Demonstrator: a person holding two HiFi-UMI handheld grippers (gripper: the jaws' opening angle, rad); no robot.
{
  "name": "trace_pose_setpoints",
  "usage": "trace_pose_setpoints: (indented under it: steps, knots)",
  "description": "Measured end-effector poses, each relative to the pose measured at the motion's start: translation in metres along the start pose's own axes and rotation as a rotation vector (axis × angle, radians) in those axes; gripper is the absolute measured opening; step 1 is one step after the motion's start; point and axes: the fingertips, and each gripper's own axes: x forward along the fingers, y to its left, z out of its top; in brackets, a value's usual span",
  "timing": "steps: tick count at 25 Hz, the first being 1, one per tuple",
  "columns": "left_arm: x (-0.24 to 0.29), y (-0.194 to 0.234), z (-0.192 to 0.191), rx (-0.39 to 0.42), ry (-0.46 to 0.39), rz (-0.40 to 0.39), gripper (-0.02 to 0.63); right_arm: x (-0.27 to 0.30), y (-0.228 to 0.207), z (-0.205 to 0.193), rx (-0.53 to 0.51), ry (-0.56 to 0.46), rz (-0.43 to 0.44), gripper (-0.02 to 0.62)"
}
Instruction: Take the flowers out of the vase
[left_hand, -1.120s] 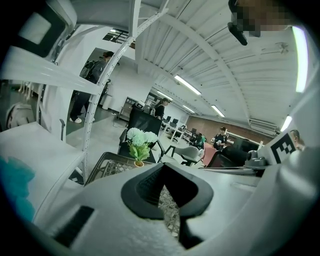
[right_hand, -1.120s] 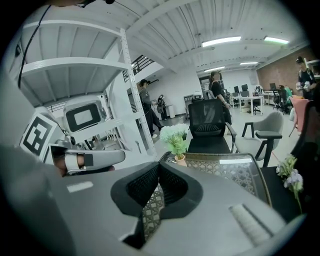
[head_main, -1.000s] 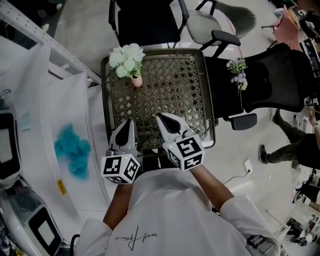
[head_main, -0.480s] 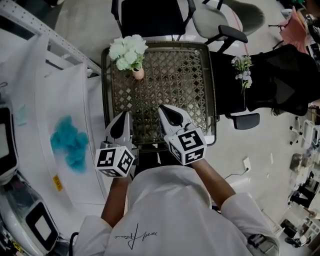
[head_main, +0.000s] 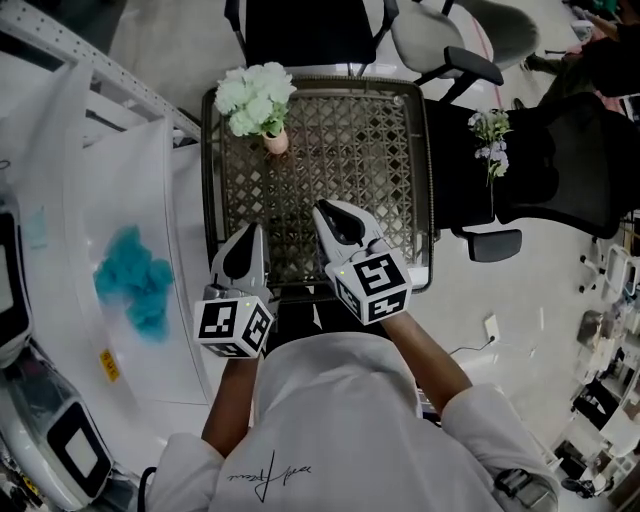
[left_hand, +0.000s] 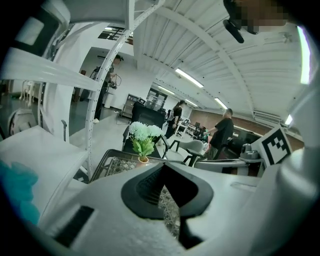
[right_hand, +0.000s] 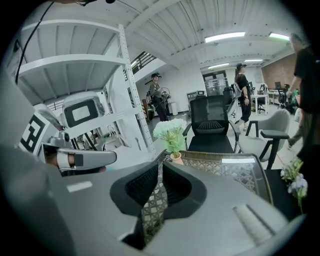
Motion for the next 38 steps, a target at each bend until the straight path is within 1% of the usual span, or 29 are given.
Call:
trace_pose_setpoints:
  steps: [2, 7, 11, 20, 28, 38]
  knots:
    - [0.000, -0.001, -0.002, 0.008, 0.007, -0.004, -0.003, 0.003, 0.001, -0.003, 0.004, 0.004, 0.007, 0.023]
    - [0.005, -0.002, -0.004, -0.015, 0.012, -0.003, -0.002, 0.006, -0.002, -0.003, 0.009, 0.006, 0.013, 0.028]
    - [0.010, -0.002, -0.001, -0.011, 0.015, -0.006, -0.002, 0.012, -0.004, 0.000, 0.002, 0.008, 0.015, 0.052]
    - [0.018, 0.005, -0.005, -0.011, 0.026, -0.021, -0.002, 0.036, 0.000, -0.002, -0.005, 0.020, 0.037, 0.066]
    - [0.023, 0.023, -0.003, -0.030, 0.024, 0.018, -0.002, 0.060, -0.003, -0.005, -0.023, 0.044, 0.062, 0.088]
    - [0.032, 0.037, -0.017, -0.067, 0.056, 0.064, -0.002, 0.083, -0.018, -0.011, -0.053, 0.067, 0.065, 0.122]
